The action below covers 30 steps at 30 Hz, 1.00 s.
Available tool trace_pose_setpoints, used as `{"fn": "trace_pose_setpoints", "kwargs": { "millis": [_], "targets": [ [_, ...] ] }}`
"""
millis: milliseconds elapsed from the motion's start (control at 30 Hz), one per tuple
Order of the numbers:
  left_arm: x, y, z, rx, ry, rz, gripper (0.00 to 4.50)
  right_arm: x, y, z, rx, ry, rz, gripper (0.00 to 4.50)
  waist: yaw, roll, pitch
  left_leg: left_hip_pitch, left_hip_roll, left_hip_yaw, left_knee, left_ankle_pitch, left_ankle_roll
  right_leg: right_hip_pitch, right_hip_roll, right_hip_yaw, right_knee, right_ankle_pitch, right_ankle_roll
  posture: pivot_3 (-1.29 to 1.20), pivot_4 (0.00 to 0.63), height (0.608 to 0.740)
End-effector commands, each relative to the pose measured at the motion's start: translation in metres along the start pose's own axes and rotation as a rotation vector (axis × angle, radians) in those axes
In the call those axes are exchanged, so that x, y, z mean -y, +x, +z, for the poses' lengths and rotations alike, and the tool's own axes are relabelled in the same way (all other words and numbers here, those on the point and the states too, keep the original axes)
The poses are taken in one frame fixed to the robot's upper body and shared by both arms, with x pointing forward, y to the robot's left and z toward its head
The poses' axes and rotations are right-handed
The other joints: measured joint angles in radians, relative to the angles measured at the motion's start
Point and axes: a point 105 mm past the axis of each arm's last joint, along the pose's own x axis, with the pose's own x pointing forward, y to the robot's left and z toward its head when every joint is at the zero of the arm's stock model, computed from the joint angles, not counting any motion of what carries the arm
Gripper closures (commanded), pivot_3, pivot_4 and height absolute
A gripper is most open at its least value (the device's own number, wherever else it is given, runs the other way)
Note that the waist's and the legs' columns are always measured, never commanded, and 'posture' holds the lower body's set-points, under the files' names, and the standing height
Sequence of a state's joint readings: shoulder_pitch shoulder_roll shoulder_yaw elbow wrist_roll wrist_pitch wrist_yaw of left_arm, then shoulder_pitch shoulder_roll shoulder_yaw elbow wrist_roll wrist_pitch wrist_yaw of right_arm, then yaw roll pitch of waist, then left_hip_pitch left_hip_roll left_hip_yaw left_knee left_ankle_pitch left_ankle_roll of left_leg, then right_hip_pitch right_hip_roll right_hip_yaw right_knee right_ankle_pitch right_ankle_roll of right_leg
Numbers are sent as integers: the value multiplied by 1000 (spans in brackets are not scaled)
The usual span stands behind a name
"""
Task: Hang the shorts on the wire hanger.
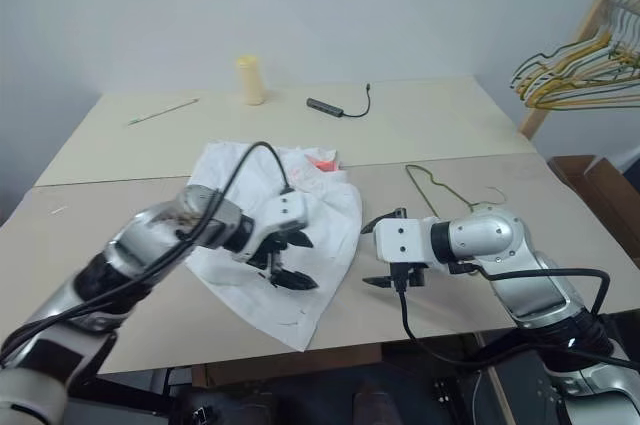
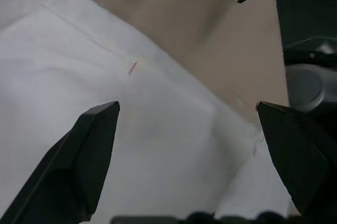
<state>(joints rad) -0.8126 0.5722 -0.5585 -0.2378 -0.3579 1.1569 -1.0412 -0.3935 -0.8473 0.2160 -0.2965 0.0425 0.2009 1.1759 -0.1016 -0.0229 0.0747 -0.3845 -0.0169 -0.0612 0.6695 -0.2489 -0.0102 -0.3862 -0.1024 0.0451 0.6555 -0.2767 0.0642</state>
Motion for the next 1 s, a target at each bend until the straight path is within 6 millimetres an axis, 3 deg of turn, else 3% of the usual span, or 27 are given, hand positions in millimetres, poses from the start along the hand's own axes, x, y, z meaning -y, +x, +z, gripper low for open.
{"fn": "trace_pose_setpoints", "kwargs": {
  "millis": [33,133,367,467,867,1000],
  "targets": [
    [6,12,-6,-88,-34,-1,0,3,-12,4,3,-26,-43,21,-15,0,0,0,0,0,0,0,0,0,0,1,0,0,0,-179,28,740],
    [12,28,-22,-192,-3,30,0,-4,-14,3,-2,-6,-45,21,-27,0,0,1,0,0,0,0,0,0,0,2,1,0,0,-189,36,740],
    [11,22,-45,-279,-8,112,0,-12,-17,3,-5,21,-52,21,-25,0,0,3,0,0,0,0,0,1,0,3,2,0,0,-193,55,740],
    [10,21,-56,-309,-7,130,574,-12,-17,3,-4,29,-63,0,-25,0,0,4,0,1,0,0,0,1,0,4,2,0,0,-192,57,740],
    [0,4,-79,-330,-65,180,4477,-11,-17,2,3,40,-79,0,-26,0,0,5,0,1,0,0,1,3,0,4,2,0,0,-190,51,740],
    [-8,-12,-93,-308,33,219,4477,-10,-18,2,7,42,-84,0,-32,0,0,7,1,3,-1,-1,1,3,1,6,2,1,0,-186,49,740]
  ]
}}
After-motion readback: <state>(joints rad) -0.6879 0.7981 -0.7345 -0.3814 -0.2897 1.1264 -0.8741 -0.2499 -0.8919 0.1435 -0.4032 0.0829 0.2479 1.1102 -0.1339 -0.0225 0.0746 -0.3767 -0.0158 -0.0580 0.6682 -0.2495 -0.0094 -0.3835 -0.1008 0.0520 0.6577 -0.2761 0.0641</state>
